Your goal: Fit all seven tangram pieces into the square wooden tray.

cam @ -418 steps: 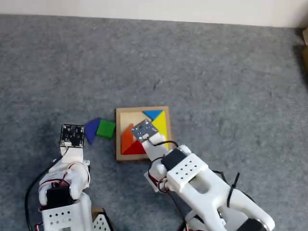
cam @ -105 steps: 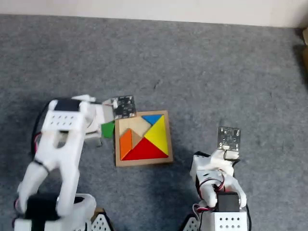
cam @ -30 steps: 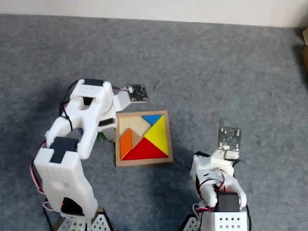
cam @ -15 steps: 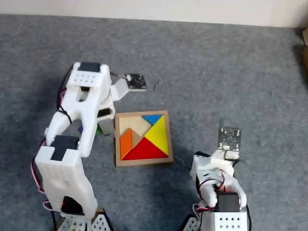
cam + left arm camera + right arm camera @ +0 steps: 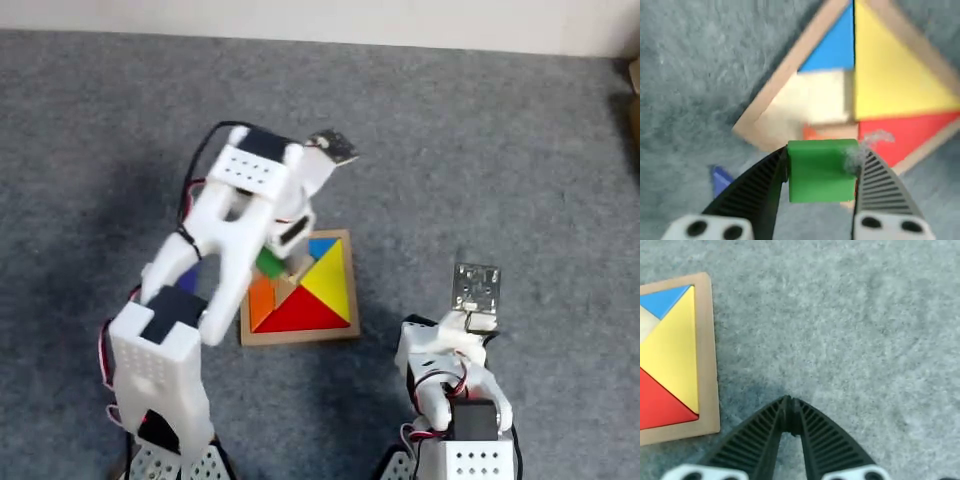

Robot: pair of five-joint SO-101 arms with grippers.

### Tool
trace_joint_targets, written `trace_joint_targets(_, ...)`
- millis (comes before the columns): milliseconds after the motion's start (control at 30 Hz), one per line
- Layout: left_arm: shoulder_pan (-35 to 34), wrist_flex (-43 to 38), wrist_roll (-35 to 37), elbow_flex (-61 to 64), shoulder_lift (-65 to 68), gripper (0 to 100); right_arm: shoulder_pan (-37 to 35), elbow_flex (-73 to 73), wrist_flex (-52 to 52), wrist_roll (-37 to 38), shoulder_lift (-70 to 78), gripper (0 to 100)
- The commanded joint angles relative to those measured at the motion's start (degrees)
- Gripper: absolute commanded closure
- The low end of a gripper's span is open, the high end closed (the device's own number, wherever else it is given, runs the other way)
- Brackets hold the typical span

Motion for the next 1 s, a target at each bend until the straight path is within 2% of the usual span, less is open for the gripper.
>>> trace_joint_targets(0,3.12,-4.40,5.80,0.75,-0.40,87,0.66,5.32,-1.01,0.35,-1.01,99.3)
trace_joint_targets(133,3.47,-7.74,7.47,2.42,-0.40,87,0.66,5.32,-0.92,0.35,-0.92,99.3)
trace_joint_targets(333,3.47,-8.35,7.38,3.82,-0.40,86,0.66,5.32,-0.92,0.35,-0.92,99.3)
trace_joint_targets(533,3.03,-12.48,7.65,6.29,-0.31,75,0.66,5.32,-0.92,0.35,-0.92,99.3)
trace_joint_targets(967,-1.19,-15.30,7.65,7.25,-0.40,74,0.66,5.32,-0.92,0.35,-0.84,99.3)
